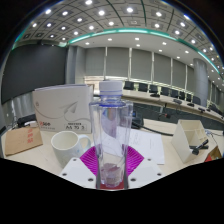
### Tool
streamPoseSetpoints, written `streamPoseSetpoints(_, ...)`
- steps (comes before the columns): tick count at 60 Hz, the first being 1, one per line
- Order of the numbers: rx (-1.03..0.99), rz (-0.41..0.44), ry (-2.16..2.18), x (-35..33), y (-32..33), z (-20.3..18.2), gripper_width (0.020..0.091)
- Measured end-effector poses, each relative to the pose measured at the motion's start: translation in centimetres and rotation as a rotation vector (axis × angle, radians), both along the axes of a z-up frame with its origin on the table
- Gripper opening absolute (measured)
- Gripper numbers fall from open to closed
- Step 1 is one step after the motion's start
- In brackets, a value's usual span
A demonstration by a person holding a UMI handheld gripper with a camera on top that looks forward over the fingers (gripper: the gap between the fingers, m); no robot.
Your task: Pour water
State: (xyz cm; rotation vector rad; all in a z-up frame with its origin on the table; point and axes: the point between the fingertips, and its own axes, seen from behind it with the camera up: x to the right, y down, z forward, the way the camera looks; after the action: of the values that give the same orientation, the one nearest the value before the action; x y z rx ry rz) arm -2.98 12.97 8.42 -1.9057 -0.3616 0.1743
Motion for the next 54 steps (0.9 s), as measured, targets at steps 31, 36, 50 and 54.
streamPoseSetpoints(31,-0.166,-0.066,0.016,1.3,-3.6,-1.1,0.0866)
streamPoseSetpoints(36,-0.184,-0.119,-0.036,2.0,-5.8,0.9,0.0858)
streamPoseSetpoints(50,-0.256,-0.298,-0.101,1.5,-16.1,7.1,0.0860)
streamPoseSetpoints(54,-0.274,-0.325,-0.100,0.2,-19.7,8.9,0.0860)
